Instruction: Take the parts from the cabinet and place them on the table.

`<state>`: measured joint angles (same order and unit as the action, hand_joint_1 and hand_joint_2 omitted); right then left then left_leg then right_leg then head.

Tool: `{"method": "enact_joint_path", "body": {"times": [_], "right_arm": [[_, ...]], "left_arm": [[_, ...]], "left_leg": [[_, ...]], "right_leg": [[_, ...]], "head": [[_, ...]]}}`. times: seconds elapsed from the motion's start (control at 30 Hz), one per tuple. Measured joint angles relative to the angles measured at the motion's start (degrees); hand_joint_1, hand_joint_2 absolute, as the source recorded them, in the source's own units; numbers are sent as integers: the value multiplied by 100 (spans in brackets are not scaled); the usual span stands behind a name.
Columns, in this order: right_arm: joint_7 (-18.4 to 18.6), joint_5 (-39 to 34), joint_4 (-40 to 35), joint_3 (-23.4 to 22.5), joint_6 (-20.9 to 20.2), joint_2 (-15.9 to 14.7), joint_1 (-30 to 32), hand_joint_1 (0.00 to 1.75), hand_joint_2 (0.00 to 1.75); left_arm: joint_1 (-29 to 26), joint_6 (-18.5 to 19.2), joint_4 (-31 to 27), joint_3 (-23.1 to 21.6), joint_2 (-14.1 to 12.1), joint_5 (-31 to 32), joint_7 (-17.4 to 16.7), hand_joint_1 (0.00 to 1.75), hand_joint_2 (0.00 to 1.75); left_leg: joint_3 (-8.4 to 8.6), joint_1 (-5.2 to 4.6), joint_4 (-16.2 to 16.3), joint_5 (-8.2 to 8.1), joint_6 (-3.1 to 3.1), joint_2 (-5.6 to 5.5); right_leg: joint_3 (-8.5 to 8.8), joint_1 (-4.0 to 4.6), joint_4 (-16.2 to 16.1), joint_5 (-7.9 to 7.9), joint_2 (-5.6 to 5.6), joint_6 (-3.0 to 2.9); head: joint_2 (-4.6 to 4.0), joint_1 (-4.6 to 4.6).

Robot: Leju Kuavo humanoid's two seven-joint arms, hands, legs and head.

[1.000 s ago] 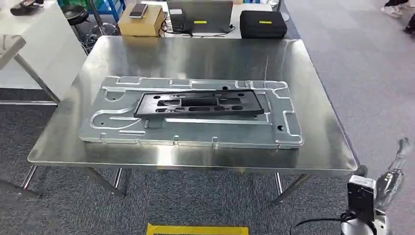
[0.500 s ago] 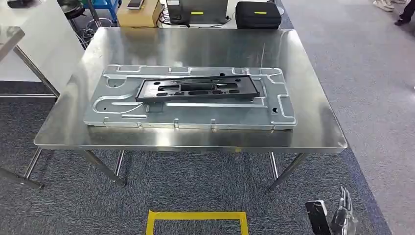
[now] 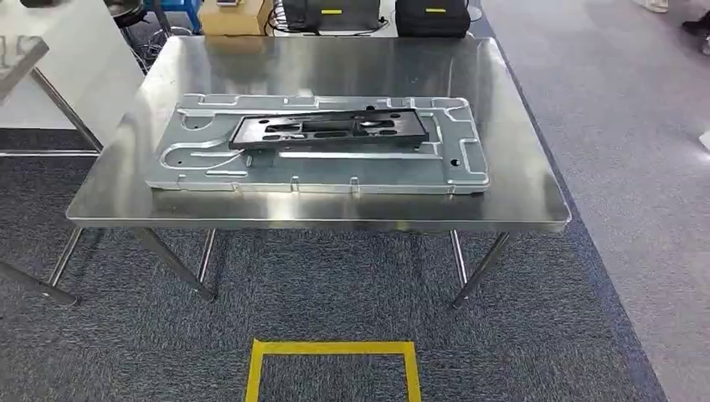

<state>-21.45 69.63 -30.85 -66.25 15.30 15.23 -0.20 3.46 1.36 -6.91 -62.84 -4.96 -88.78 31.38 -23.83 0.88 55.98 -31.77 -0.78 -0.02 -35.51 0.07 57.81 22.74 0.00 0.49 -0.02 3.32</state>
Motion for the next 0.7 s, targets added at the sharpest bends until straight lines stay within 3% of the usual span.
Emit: {"method": "enact_joint_path", "body": {"times": [0.07, 0.1, 0.13, 0.17, 0.23, 0.27, 0.3, 0.33, 0.37, 0.4, 0.43, 0.47, 0.5, 0.57, 0.6, 0.63, 0.67, 0.7], "right_arm": [[144, 64, 208, -15, -51, 0, -18, 0, 0], [204, 84, 294, -26, -57, 0, -10, 0, 0], [300, 119, 381, -37, -101, 0, -14, 0, 0], [441, 157, 453, -37, -194, 0, -21, 0, 0], [828, 288, 604, -37, -432, 0, -25, 0, 0], [1013, 377, 667, -37, -545, 0, -29, 0, 0], [1188, 444, 716, -37, -641, 0, -31, 0, 0], [1301, 466, 764, -37, -700, 0, -32, 0, 0], [1424, 473, 803, -37, -761, 0, -38, 0, 0], [1563, 483, 840, -37, -822, 0, -46, 0, 0], [1680, 499, 860, -37, -864, 0, -61, 0, 0], [1796, 525, 871, -37, -892, 0, -85, 0, 0], [1882, 556, 892, -37, -909, 0, -95, 0, 0], [2020, 575, 932, -39, -995, -2, -100, 0, 0], [2107, 588, 951, -39, -1051, -8, -101, 0, 0], [2156, 603, 980, -39, -1084, -24, -117, 0, 0], [2195, 610, 998, -39, -1104, -66, -128, 0, 0], [2230, 621, 1019, -39, -1119, -125, -142, 0, 0]], "left_arm": [[-9, 4, 0, -29, 2, 28, -11, 0, 0], [-20, 4, 0, -35, 13, 33, -17, 0, 0], [-1, 7, 0, -50, 22, 33, -33, 0, 0], [0, 20, 0, -68, 26, 33, -50, 0, 0], [-12, 37, 0, -118, 30, 33, -96, 0, 0], [-13, 50, 0, -157, 35, 33, -122, 0, 0], [-13, 57, 0, -166, 35, 33, -135, 0, 0], [-12, 68, 0, -173, 35, 33, -148, 0, 0], [-12, 77, 0, -182, 35, 33, -164, 0, 0], [-12, 92, 0, -205, 35, 33, -190, 0, 0], [-9, 98, 0, -223, 39, 33, -207, 0, 0], [-10, 105, -2, -241, 55, 33, -214, 0, 0], [-10, 105, 0, -273, 57, 33, -225, 0, 0], [-8, 105, 0, -302, 57, 33, -245, 0, 0], [-16, 107, 0, -306, 57, 33, -251, 0, 0], [-13, 107, 0, -306, 59, 33, -260, 0, 0], [-21, 120, -2, -311, 66, 44, -271, 0, 0], [-21, 120, 0, -311, 74, 44, -284, 0, 0]], "left_leg": [[-52, -27, 11, 56, 83, 7], [-131, 13, -30, 153, 152, 37], [-212, 12, -19, 220, 206, 81], [-295, 8, -19, 286, 249, 82], [-472, -9, -11, 423, 275, 95], [-570, -20, 9, 497, 274, 101], [-674, -27, 39, 557, 267, 104], [-782, -28, 75, 606, 255, 109], [-882, -31, 121, 651, 245, 110], [-977, -33, 165, 689, 228, 110], [-1037, -35, 207, 727, 216, 110], [-1088, -60, 240, 760, 181, 106], [-1102, -47, 234, 819, 140, 119], [-1112, -24, 186, 938, 73, 129], [-1125, -55, 160, 1002, 30, 122], [-1169, -23, 242, 845, 20, 77], [-1257, -18, 460, 484, 5, 59], [-1353, -3, 829, 97, -16, 58]], "right_leg": [[-27, -16, -14, -106, 9, 71], [-73, -20, 0, -128, 24, 111], [-146, -46, 105, 120, 24, 134], [-219, -42, 351, 513, 22, 142], [-362, -42, 1156, 1187, 24, 174], [-410, -43, 1559, 1299, 23, 186], [-369, -43, 1738, 1185, 21, 190], [-231, -42, 1682, 956, 21, 183], [-2, -41, 1436, 706, 21, 168], [347, -37, 982, 550, 21, 136], [733, -25, 448, 588, 20, 94], [1039, 23, -92, 830, 15, 46], [1108, 22, -270, 900, 11, 34], [1036, 52, -247, 822, 19, -27], [990, 11, -306, 732, 14, -75], [943, -22, -333, 645, -39, -115], [848, -28, -332, 572, -24, -167], [755, -27, -323, 504, -24, -167]], "head": [[0, 0], [0, 0], [0, 0], [0, 0], [0, 0], [0, 0], [0, 0], [0, 0], [0, 2], [0, 0], [0, 2], [0, 0], [0, 0], [0, 2], [0, 0], [0, 0], [0, 2], [0, 2]]}}
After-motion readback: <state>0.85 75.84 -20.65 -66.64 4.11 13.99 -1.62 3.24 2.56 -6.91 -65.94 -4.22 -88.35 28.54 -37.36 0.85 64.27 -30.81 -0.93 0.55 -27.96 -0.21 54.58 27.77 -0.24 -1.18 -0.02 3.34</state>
